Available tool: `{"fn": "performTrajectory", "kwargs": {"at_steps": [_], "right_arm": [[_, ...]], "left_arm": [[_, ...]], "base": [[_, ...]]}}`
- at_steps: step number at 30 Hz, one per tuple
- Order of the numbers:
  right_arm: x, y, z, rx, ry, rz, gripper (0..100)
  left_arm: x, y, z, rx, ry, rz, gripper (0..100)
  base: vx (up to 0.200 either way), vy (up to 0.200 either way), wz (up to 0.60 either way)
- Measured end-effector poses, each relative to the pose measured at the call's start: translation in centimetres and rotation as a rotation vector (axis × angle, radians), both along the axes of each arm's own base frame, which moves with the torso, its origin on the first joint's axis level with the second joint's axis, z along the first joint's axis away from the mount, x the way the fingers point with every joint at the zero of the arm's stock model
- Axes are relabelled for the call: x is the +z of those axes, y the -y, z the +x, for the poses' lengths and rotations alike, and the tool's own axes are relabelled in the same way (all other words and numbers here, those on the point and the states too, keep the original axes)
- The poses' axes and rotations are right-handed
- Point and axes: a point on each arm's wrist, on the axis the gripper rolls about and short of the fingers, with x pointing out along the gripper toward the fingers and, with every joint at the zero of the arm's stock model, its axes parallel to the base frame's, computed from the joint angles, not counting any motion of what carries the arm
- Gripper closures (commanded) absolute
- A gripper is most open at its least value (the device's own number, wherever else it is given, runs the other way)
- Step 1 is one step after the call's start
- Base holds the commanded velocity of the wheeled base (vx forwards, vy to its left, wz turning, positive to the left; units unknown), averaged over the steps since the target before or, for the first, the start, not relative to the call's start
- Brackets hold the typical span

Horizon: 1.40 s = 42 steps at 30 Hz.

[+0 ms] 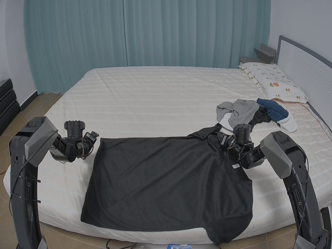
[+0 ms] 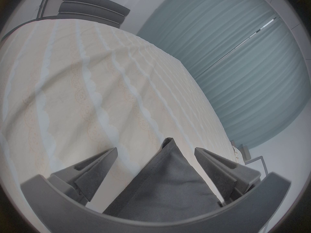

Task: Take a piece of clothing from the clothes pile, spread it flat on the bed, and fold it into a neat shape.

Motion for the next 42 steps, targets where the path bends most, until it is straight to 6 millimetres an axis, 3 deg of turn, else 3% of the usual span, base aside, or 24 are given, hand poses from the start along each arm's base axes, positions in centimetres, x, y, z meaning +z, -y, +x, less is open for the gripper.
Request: {"fn": "performTrajectory", "kwargs": {"at_steps": [9, 22, 33, 34, 42], "right_arm": [[-0.4, 0.4, 0.8, -0.019, 0.030, -0.007, 100], [0.8, 0.9, 2.3, -0.064, 0.126, 0.006, 100], [-0.3, 1.0, 2.3, -0.076, 0.108, 0.000, 100], [-0.5, 1.0, 2.3, -0.077, 0.104, -0.001, 0], [-0.9, 1.1, 2.3, -0.111, 0.100, -0.019, 0]], "left_arm": [[0.0, 0.1, 0.0, -0.003, 0.001, 0.001, 0], [0.0, 0.1, 0.0, -0.002, 0.002, 0.002, 0], [0.0, 0.2, 0.0, -0.004, 0.001, 0.002, 0], [0.0, 0.2, 0.0, -0.003, 0.001, 0.002, 0], [0.0, 0.1, 0.0, -0.005, -0.001, 0.005, 0]], "base": [[0.000, 0.000, 0.00], [0.000, 0.000, 0.00], [0.000, 0.000, 0.00], [0.000, 0.000, 0.00], [0.000, 0.000, 0.00]]}}
